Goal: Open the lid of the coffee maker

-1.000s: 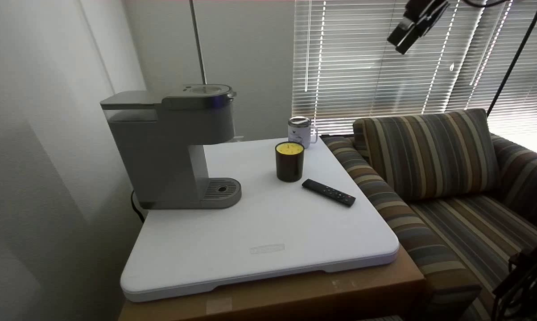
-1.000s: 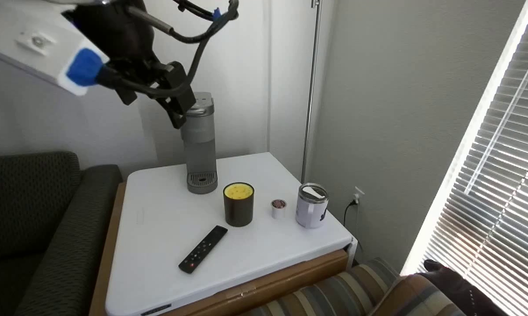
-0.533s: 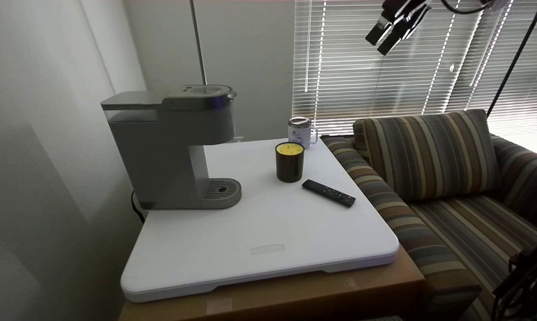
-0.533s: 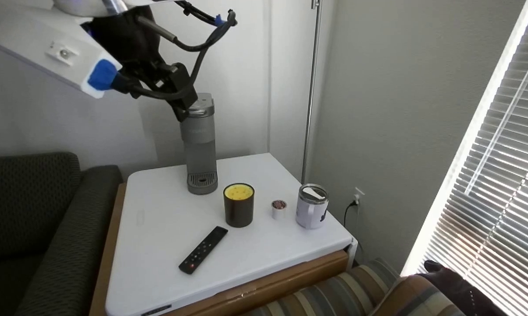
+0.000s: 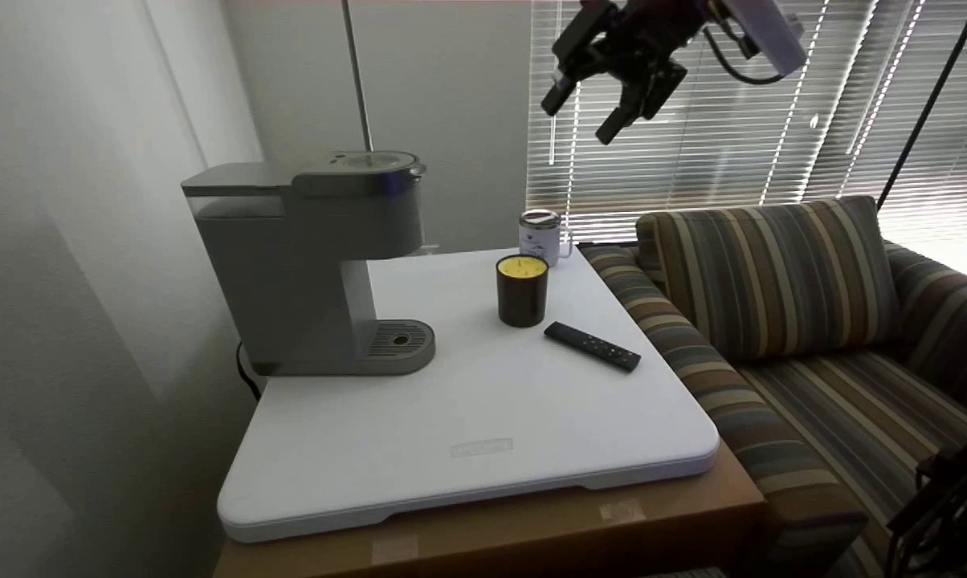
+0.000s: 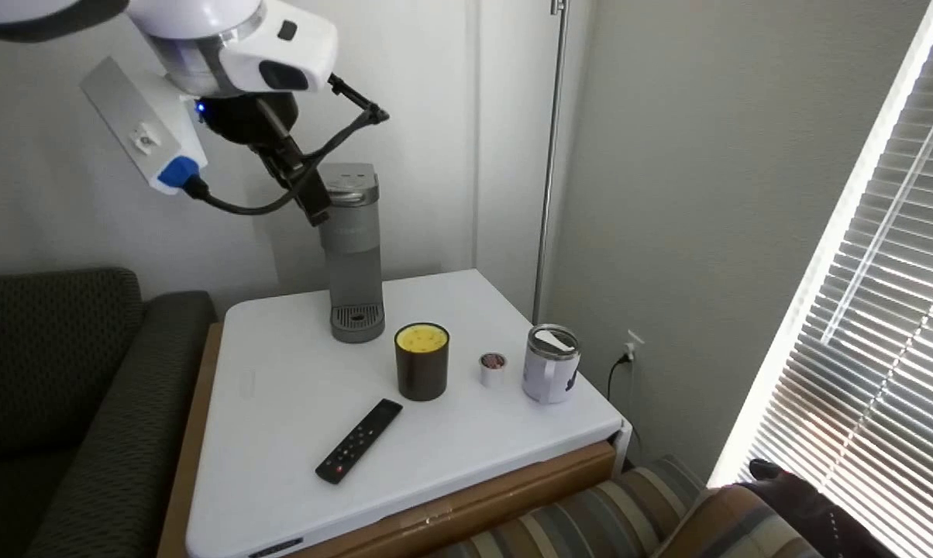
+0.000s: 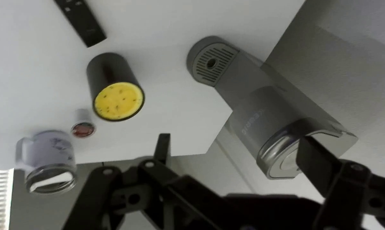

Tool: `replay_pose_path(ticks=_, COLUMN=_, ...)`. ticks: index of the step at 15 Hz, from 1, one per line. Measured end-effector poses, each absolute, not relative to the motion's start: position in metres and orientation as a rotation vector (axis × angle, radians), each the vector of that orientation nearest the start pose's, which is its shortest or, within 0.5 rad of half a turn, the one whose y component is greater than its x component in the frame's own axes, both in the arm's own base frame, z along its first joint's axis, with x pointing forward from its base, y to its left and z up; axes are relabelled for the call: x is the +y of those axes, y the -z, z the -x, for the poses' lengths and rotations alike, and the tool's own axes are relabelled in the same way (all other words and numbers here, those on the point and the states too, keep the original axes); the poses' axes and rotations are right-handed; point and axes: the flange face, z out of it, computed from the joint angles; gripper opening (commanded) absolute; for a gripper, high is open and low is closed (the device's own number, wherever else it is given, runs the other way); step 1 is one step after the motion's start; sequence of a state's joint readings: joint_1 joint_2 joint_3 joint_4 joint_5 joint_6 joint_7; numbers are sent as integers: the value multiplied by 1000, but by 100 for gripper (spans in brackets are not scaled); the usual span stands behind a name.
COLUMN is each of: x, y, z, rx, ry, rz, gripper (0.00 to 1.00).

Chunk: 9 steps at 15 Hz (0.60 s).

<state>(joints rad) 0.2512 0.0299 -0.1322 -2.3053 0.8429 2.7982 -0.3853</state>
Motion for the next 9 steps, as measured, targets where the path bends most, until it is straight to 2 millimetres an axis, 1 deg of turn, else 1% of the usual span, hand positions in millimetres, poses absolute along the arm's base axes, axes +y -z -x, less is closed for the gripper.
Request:
replay_pose_path(ticks=1, x=42, y=-368, z=-553, rx=327, ry=647, rz=2630, gripper=100)
replay_pose_path(ticks=2, x=49, y=-364, z=-562, rx=332, ry=639, rz=2620, gripper=100)
replay_pose_path(ticks=3, x=52, y=-362, z=-567, rx=335, ry=638, rz=2617, gripper=100)
replay_pose_path(ticks=7, x=52, y=-360, z=-568, rx=329, ry=637, rz=2645, gripper=100)
replay_pose_path(ticks=9, x=55, y=-354, z=-570, rx=336, ry=618, rz=2670, gripper=100)
